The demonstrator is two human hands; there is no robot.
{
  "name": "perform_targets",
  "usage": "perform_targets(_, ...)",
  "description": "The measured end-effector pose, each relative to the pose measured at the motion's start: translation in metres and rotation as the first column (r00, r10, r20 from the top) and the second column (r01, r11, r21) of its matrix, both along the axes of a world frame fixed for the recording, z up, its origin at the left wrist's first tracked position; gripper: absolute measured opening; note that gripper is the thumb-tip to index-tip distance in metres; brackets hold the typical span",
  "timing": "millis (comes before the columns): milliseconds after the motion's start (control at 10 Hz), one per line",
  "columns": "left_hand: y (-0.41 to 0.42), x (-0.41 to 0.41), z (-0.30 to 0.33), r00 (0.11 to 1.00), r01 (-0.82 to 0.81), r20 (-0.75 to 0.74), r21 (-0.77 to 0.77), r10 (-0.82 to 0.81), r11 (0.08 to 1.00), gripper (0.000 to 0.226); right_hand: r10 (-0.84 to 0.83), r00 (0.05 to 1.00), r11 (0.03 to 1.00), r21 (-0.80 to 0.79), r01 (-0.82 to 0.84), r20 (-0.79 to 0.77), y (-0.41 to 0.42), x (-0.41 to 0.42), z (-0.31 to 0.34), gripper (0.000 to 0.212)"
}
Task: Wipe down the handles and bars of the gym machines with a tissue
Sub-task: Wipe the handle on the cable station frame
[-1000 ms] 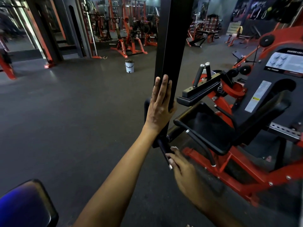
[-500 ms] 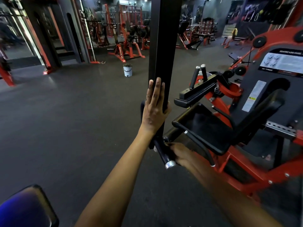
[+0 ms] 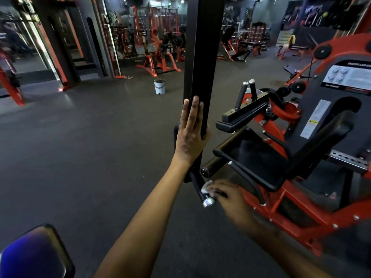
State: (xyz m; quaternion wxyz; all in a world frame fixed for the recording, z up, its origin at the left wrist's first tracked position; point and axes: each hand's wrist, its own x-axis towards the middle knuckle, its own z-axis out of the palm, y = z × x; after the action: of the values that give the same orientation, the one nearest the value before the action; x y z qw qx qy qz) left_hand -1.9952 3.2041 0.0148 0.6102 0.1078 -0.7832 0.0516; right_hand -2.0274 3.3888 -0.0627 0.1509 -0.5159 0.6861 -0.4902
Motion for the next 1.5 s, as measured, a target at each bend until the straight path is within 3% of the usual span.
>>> perform_targets(100,0.001,0.0,0.0,1.0,-0.001,-0.012,0.009,0.001,1.0,0.091,0.096,0.968,0.995,0.017,-0.095,-0.232,0.002,0.003,0.008,0.031)
perform_targets(200,0.001,0.0,0.001,1.0,-0.014,-0.009,0.0,0.014,1.0,0.09,0.13,0.926,0.968,0.246,-0.042,-0.354,-0.05,0.0,0.03,0.031)
perform_targets(300,0.002,0.002,0.001,1.0,-0.015,0.005,-0.008,0.015,1.0,0.091,0.213,0.841,0.946,0.32,-0.051,-0.497,-0.057,0.004,0.034,0.028)
perform_targets(400,0.001,0.003,0.001,1.0,0.002,0.014,0.002,-0.002,1.0,0.094,0.441,0.548,0.897,0.329,-0.295,-0.711,-0.001,0.004,0.017,0.025)
perform_targets(500,0.003,0.002,0.001,1.0,0.004,0.005,0.009,-0.004,1.0,0.093,0.434,0.481,0.9,0.341,-0.272,-0.762,0.001,-0.002,0.017,0.027)
perform_targets(600,0.003,0.002,0.001,0.999,0.007,0.033,-0.002,-0.007,1.0,0.089,0.172,0.605,0.963,0.262,0.062,-0.777,-0.054,0.006,0.027,0.031)
perform_targets(700,0.003,0.003,0.0,1.0,-0.001,0.025,-0.015,0.002,1.0,0.091,0.276,0.627,0.904,0.418,0.088,-0.729,-0.067,0.017,0.024,0.028)
perform_targets(800,0.005,0.007,0.006,0.999,0.003,0.053,0.015,-0.003,1.0,0.093,0.475,0.236,0.879,0.468,-0.088,-0.848,-0.009,0.016,0.026,0.012)
perform_targets(900,0.003,0.003,0.002,0.999,0.009,0.042,0.01,-0.009,1.0,0.093,0.489,0.104,0.872,0.482,-0.082,-0.866,-0.018,0.005,0.031,0.009)
perform_targets(1000,0.004,0.002,0.002,0.998,0.007,0.059,0.021,-0.008,1.0,0.095,0.418,0.239,0.888,0.45,0.098,-0.876,-0.061,0.008,0.03,0.035)
perform_targets(1100,0.003,0.003,0.002,0.998,-0.006,0.057,0.015,0.005,1.0,0.095,0.468,0.287,0.846,0.518,0.127,-0.836,-0.065,0.014,0.034,0.038)
perform_targets(1200,0.002,0.005,0.002,0.998,0.014,0.064,0.027,-0.015,1.0,0.096,0.437,-0.042,0.899,0.438,0.001,-0.898,-0.02,0.01,0.029,0.02)
perform_targets(1300,0.005,0.003,0.002,0.999,0.001,0.054,0.031,-0.002,1.0,0.097,0.425,-0.024,0.9,0.425,-0.093,-0.905,-0.008,0.006,0.025,0.018)
perform_targets(1400,0.003,0.003,0.002,0.998,-0.004,0.061,0.017,0.003,1.0,0.092,0.423,0.261,0.89,0.452,0.064,-0.868,-0.057,0.011,0.032,0.042)
perform_targets(1500,0.001,0.004,0.001,0.997,-0.035,0.064,-0.002,0.035,0.999,0.089,0.403,0.404,0.879,0.47,0.078,-0.821,-0.063,0.009,0.031,0.06)
